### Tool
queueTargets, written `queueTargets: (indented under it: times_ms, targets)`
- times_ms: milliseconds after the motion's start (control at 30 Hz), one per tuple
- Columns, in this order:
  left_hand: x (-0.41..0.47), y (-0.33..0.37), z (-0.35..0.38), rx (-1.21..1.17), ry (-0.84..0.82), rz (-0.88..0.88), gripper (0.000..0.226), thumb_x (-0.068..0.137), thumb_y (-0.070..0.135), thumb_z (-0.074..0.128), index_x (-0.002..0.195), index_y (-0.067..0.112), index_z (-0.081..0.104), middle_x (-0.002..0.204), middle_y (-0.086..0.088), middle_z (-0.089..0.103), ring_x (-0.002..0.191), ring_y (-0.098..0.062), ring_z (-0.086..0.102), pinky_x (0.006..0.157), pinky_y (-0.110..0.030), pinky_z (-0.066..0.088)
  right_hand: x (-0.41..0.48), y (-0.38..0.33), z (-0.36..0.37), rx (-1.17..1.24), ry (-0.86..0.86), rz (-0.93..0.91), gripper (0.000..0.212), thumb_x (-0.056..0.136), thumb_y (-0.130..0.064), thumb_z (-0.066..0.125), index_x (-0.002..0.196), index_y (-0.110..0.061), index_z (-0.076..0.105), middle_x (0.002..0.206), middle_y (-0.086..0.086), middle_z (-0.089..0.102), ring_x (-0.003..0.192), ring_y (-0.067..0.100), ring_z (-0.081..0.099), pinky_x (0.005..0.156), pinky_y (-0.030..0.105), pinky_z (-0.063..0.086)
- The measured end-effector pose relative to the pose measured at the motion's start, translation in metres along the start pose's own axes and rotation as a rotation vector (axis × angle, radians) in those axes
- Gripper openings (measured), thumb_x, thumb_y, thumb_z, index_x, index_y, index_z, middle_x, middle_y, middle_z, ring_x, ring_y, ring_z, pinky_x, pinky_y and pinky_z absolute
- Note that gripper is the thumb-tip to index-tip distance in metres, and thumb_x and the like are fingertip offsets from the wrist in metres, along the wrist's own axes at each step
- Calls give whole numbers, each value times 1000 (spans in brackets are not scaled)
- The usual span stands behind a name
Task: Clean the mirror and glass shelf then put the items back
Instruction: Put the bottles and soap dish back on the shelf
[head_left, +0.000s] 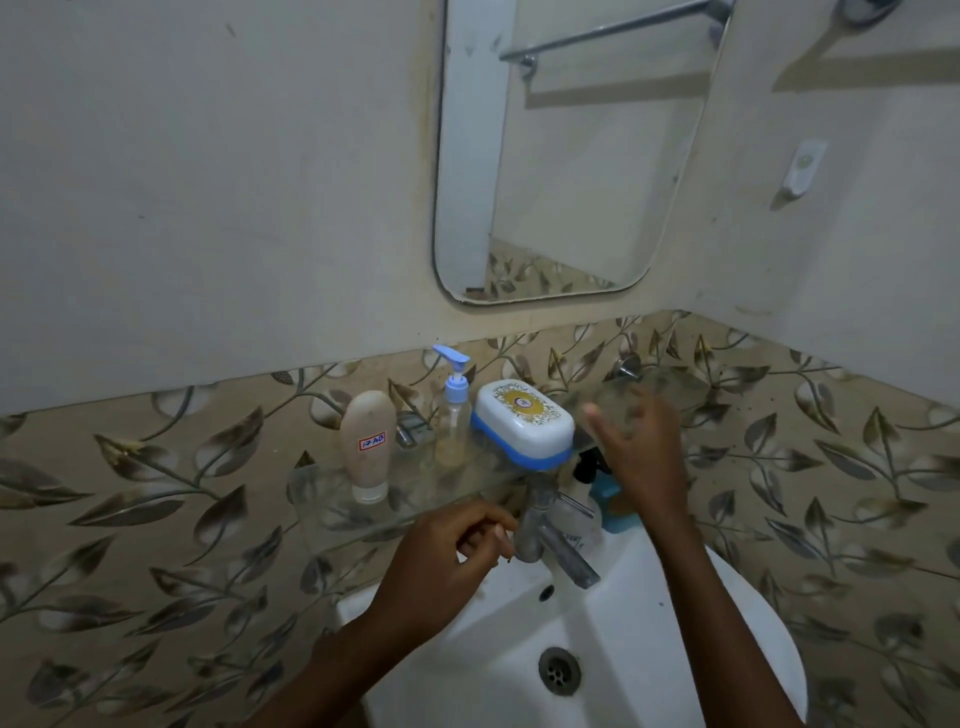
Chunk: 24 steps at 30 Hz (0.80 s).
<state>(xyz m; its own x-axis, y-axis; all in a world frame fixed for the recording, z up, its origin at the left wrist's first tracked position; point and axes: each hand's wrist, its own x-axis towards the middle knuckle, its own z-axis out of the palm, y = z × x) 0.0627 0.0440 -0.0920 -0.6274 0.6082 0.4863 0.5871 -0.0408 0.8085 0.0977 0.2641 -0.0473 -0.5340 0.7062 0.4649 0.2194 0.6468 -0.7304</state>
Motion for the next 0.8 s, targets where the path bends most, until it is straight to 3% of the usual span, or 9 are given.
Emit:
queueTargets:
  times_ms: [67, 133, 267, 333, 433, 500, 567, 633, 800]
  targets:
    - [4, -3, 5, 27, -28, -11, 17, 78, 41, 44, 81, 41, 61, 80, 13, 71, 70, -7, 65, 65, -17, 50, 0, 21, -17, 72, 122, 142, 28, 83, -30, 61, 102, -11, 54, 93, 7, 54, 90, 27, 55, 72, 34, 43]
    - [8, -7, 10, 57, -56, -26, 16, 80, 41, 45, 82, 41, 62, 81, 14, 70, 73, -8, 66, 68, -20, 52, 4, 54, -22, 24, 106, 283, 9, 82, -14, 57, 85, -6, 60, 80, 11, 57, 77, 27, 54, 65, 30, 37]
    - [18, -7, 21, 113, -124, -53, 20, 80, 39, 44, 82, 38, 64, 82, 16, 70, 77, -6, 65, 68, -17, 49, 15, 122, 12, -31, -161, 397, 15, 75, -4, 60, 61, 1, 62, 67, 17, 66, 67, 32, 63, 62, 41, 53]
    - [23, -6, 26, 121, -152, -50, 24, 80, 37, 44, 85, 31, 66, 82, 15, 70, 76, -5, 65, 67, -15, 48, 21, 140, 33, -20, -260, 397, 22, 76, -3, 61, 55, -1, 54, 60, 13, 58, 60, 28, 57, 58, 38, 51]
    - [31, -5, 28, 148, -172, -41, 28, 79, 40, 42, 88, 29, 66, 80, 13, 70, 76, -6, 65, 68, -21, 52, 23, 132, 53, 106, -361, 477, 22, 77, -4, 66, 64, -8, 50, 58, 6, 45, 52, 17, 43, 48, 25, 37]
    - [35, -5, 27, 167, -170, -26, 25, 81, 38, 45, 88, 29, 67, 79, 12, 70, 76, -6, 65, 67, -22, 52, 25, 132, 65, 155, -407, 523, 16, 76, -8, 70, 85, -8, 57, 68, 5, 50, 56, 13, 43, 47, 23, 35]
    - [36, -2, 26, 184, -167, -18, 21, 83, 33, 47, 88, 29, 67, 79, 12, 70, 75, -7, 64, 66, -21, 51, 28, 135, 76, 169, -404, 532, 35, 76, -9, 71, 107, -4, 57, 87, 9, 54, 63, 14, 46, 51, 19, 35]
    - [37, 0, 26, 191, -167, -15, 22, 82, 36, 46, 89, 30, 66, 80, 12, 69, 75, -7, 64, 66, -22, 51, 29, 137, 83, 210, -365, 544, 45, 74, -6, 71, 115, 3, 54, 96, 10, 54, 70, 19, 50, 54, 19, 35]
    - [36, 4, 25, 185, -181, -6, 23, 79, 39, 43, 89, 35, 64, 82, 15, 70, 77, -5, 65, 67, -24, 52, 27, 140, 92, 324, -301, 535, 53, 77, 0, 68, 125, 3, 46, 120, 16, 55, 113, 36, 52, 93, 42, 44]
